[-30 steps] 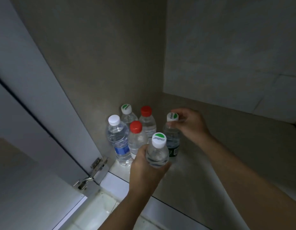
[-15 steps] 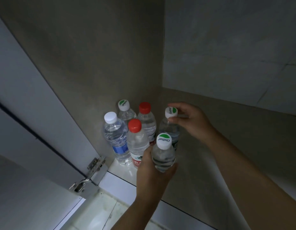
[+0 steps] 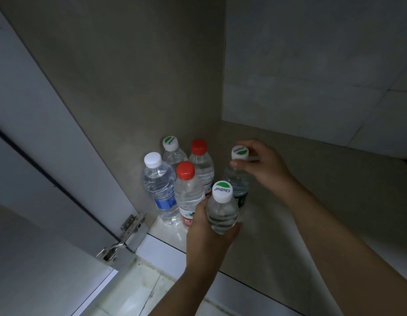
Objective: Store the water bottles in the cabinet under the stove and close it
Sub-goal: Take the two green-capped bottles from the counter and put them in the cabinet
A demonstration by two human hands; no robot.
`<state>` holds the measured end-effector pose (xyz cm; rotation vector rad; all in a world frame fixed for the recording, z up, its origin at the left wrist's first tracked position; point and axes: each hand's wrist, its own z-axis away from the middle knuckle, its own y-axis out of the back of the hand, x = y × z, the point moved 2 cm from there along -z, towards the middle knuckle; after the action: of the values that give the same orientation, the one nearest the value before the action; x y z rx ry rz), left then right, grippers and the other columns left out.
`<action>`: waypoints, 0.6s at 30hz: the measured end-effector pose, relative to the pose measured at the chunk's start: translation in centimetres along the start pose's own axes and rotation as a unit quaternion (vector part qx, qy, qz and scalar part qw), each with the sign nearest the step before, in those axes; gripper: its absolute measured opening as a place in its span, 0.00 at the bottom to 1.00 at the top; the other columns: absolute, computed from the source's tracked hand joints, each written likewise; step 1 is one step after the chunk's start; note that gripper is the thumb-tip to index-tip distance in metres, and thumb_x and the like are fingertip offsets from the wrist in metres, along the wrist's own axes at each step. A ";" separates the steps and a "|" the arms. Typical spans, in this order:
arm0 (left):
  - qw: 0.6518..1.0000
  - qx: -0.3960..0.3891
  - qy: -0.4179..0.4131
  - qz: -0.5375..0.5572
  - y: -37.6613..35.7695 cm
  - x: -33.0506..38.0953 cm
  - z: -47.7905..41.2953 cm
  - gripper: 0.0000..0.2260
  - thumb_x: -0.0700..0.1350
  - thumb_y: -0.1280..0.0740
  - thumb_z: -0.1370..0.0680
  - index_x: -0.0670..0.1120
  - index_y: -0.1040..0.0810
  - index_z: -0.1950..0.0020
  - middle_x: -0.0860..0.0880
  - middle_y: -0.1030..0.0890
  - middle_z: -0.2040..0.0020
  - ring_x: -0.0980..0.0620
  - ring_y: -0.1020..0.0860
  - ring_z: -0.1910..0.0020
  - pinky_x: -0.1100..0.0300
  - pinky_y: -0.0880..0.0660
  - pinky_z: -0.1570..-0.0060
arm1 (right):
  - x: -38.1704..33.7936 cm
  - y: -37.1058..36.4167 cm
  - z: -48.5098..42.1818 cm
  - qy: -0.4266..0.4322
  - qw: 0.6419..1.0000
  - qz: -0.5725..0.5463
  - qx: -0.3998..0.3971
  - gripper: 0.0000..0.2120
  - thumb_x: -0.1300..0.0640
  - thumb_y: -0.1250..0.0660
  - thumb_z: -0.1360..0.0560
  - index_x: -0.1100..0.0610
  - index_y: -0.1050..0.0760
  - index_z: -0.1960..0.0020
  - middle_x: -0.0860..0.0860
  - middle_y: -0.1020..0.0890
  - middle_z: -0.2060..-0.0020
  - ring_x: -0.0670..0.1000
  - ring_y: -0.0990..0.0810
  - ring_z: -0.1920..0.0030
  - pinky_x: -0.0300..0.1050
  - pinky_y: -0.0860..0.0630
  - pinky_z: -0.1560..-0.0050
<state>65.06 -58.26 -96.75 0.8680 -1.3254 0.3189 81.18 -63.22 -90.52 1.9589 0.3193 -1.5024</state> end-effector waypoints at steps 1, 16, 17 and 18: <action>1.000 -0.001 0.001 -0.001 0.0 0.0 0.0 0.28 0.45 0.23 0.37 0.55 0.33 0.43 0.56 0.25 0.46 0.54 0.25 0.46 0.61 0.28 0.45 | -0.2 0.2 -0.1 0.001 0.999 0.007 -0.031 0.18 0.63 0.28 0.33 0.53 0.26 0.45 0.50 0.22 0.49 0.47 0.24 0.50 0.35 0.29 0.51; 1.000 -0.008 0.008 -0.004 0.2 0.1 0.2 0.29 0.47 0.23 0.37 0.56 0.33 0.42 0.58 0.25 0.46 0.56 0.25 0.46 0.63 0.29 0.46 | -0.4 0.6 0.4 -0.004 0.998 0.049 -0.031 0.20 0.63 0.28 0.33 0.51 0.27 0.44 0.51 0.22 0.49 0.50 0.25 0.50 0.39 0.31 0.52; 1.000 -0.006 0.011 0.000 0.1 0.1 0.2 0.29 0.46 0.23 0.37 0.56 0.33 0.42 0.57 0.24 0.46 0.55 0.25 0.46 0.61 0.28 0.45 | -0.4 0.7 0.5 0.001 0.999 0.051 -0.017 0.18 0.63 0.28 0.33 0.51 0.27 0.47 0.50 0.22 0.51 0.50 0.24 0.51 0.38 0.30 0.55; 1.000 -0.004 0.013 0.008 0.1 0.1 0.3 0.28 0.46 0.23 0.37 0.56 0.33 0.43 0.57 0.24 0.46 0.55 0.25 0.46 0.61 0.28 0.45 | -0.4 0.7 0.7 0.004 0.998 0.060 0.004 0.16 0.62 0.28 0.34 0.51 0.26 0.49 0.49 0.22 0.54 0.49 0.24 0.53 0.35 0.30 0.58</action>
<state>64.81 -58.39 -96.59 0.8455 -1.3089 0.3361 80.93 -64.08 -90.03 1.9554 0.1947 -1.4212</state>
